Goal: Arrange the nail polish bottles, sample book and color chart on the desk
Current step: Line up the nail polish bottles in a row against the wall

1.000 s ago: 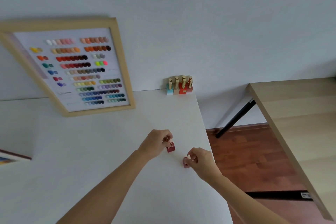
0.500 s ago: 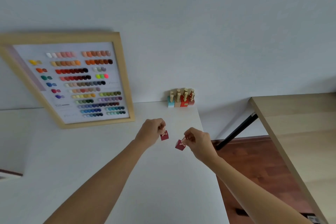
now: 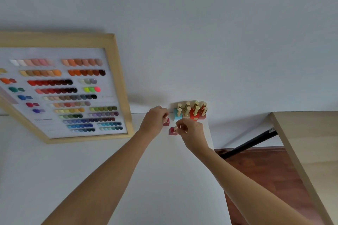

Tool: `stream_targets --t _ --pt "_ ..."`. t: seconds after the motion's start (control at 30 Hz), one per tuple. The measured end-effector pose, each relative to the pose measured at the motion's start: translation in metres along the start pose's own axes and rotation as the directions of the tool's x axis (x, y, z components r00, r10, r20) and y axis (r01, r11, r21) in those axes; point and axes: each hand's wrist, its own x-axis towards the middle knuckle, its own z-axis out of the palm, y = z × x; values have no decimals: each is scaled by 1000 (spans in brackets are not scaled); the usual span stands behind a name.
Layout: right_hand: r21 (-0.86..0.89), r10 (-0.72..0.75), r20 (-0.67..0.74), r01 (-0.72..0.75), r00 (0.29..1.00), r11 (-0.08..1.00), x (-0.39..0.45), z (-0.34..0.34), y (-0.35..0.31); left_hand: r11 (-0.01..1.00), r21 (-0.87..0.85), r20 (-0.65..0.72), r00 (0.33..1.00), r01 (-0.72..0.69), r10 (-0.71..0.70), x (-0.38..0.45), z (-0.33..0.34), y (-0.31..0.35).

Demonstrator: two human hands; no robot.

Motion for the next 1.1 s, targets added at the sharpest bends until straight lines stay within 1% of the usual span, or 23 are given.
stream_targets --t 0.23,0.37,0.43,0.53,0.63,0.7,0.77,0.9,0.97,1.03,1.1 --pt "43 -46 -30 47 998 998 34 20 -2 998 -58 -3 1000 -2 2 23 11 -12" --pt "48 -62 -8 63 998 997 45 29 1 986 -166 11 1000 -26 29 28 16 -15" --pt "38 -72 7 72 997 997 48 33 4 978 -209 -26 999 -26 21 26 19 -18" --pt "38 -88 -16 88 996 995 47 37 5 966 -253 -73 995 52 -73 19 28 -25" --pt "95 -99 -70 106 993 990 40 38 9 958 -235 -31 984 163 -175 8 38 -30" --pt "155 -37 -117 55 992 986 31 36 17 946 -248 -4 977 208 -215 3 44 -29" --pt "194 60 -190 -23 980 981 23 32 27 933 -264 0 968 243 -252 3 49 -27" --pt "219 223 -344 -153 912 964 22 16 49 920 -282 -66 951 273 -303 7 57 -20" --pt "230 307 -343 -238 887 944 30 9 60 911 -307 -91 945 274 -315 9 60 -18" --pt "236 375 -305 -312 875 920 38 4 69 901 -332 -96 940 279 -326 12 62 -16" --pt "236 398 -304 -336 866 912 46 3 76 892 -351 -96 936 286 -337 15 64 -16"
